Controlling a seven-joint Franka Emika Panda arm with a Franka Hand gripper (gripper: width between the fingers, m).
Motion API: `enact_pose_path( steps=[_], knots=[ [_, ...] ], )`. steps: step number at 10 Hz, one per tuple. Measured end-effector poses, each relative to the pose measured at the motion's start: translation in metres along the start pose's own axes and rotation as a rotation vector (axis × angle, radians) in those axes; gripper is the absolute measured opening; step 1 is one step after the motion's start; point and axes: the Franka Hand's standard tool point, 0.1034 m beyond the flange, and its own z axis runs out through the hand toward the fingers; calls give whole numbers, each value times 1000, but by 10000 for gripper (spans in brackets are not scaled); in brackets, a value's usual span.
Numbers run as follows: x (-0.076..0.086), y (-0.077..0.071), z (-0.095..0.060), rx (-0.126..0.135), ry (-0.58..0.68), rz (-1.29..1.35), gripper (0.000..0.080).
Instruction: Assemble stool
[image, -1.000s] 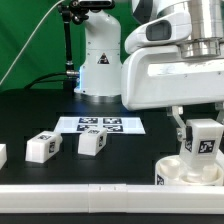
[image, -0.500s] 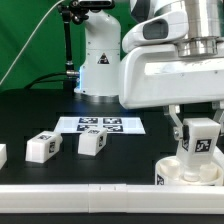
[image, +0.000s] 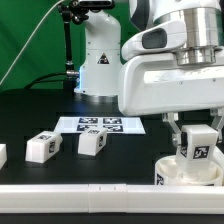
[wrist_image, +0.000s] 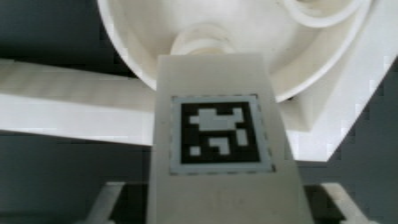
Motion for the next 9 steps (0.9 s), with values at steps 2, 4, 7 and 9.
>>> enact_pose_path(
  steps=[2, 4, 7, 9],
  knots=[
    [-2, -1, 5, 1, 0, 0, 338],
    [-5, 0, 8, 0, 1, 0, 338],
    [-4, 0, 8, -1, 23, 0, 338],
    [-4, 0, 8, -1, 23, 0, 572]
  ],
)
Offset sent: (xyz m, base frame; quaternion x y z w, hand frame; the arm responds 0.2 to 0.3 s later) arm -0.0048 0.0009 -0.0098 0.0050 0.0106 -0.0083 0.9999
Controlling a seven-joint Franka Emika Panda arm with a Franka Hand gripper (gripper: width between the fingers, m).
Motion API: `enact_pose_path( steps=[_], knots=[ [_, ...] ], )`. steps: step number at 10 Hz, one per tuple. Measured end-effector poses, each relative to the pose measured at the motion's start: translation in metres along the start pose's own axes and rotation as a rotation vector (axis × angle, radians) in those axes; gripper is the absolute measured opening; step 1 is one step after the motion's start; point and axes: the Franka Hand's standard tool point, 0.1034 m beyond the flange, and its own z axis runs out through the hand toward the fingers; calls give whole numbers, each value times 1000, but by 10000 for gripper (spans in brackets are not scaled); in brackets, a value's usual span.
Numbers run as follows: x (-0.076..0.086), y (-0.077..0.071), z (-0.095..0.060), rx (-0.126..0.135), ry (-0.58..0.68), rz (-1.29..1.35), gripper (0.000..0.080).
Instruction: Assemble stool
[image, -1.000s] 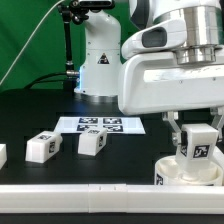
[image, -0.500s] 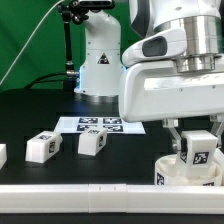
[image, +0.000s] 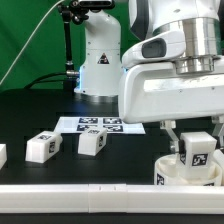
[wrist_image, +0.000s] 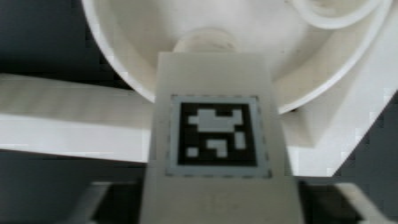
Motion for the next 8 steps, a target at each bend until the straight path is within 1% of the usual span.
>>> enact_pose_path(
  steps=[1, 2, 3, 6, 8],
  knots=[
    [1, -1, -1, 1, 1, 0, 625],
    [2, -3, -3, 1, 3, -3, 625],
    [5, -3, -8, 1, 5, -4, 645],
    [10, -2, -21, 1, -8, -5, 648],
    [9, -3, -18, 1, -11, -5, 649]
  ],
)
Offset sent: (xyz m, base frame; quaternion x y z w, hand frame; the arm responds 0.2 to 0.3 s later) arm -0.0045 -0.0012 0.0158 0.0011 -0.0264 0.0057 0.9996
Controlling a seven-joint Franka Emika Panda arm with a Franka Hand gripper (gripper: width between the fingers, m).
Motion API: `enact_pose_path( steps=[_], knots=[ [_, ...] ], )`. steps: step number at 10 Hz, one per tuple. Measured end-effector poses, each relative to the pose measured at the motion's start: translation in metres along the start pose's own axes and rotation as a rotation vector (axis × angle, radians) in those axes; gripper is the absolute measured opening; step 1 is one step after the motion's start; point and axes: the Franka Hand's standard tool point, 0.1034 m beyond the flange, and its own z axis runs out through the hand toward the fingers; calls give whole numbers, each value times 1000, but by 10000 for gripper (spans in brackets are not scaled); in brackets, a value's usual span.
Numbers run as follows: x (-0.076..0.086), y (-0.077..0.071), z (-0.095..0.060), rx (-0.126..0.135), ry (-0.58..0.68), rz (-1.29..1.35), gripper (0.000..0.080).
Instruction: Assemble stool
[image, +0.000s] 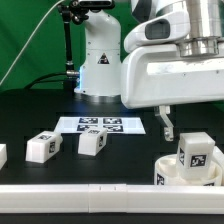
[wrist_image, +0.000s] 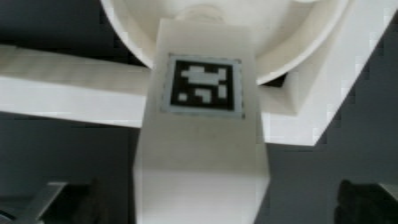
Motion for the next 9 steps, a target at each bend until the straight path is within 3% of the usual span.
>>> enact_pose_path(
  steps=[4, 6, 9],
  knots=[
    [-3, 3, 2, -1, -8, 25, 649],
    [-12, 3, 3, 6, -133, 36, 649],
    [-9, 5, 3, 12, -222, 38, 649]
  ],
)
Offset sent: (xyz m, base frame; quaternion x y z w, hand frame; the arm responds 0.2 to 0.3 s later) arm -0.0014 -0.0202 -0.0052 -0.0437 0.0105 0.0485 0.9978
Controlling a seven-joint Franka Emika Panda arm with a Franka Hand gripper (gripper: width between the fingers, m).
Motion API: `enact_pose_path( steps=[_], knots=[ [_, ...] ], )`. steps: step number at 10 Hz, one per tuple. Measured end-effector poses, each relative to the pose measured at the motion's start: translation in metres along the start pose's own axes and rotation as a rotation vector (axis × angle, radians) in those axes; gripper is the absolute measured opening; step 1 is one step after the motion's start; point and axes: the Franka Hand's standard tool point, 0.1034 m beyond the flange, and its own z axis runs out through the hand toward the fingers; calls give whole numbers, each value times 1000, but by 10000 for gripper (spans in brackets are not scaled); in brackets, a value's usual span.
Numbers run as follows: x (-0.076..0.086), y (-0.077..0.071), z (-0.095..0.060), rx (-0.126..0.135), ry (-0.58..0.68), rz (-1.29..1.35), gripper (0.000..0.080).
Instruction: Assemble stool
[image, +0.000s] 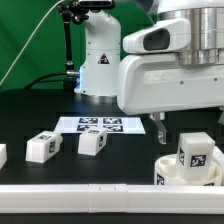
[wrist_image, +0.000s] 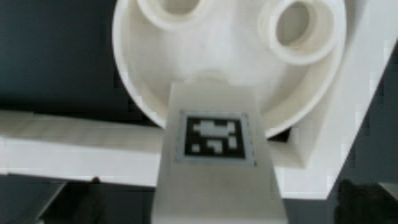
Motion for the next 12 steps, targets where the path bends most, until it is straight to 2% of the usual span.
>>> enact_pose_path(
  steps=[4, 5, 6, 10, 12],
  knots=[
    [-1, 2, 4, 0, 1, -10, 626],
    [-1, 2, 5, 0, 1, -25, 457],
    [-1, 2, 5, 0, 2, -62, 338],
    [-1, 2, 5, 1, 2, -45, 338],
    [-1, 0, 5, 18, 6, 126, 338]
  ],
)
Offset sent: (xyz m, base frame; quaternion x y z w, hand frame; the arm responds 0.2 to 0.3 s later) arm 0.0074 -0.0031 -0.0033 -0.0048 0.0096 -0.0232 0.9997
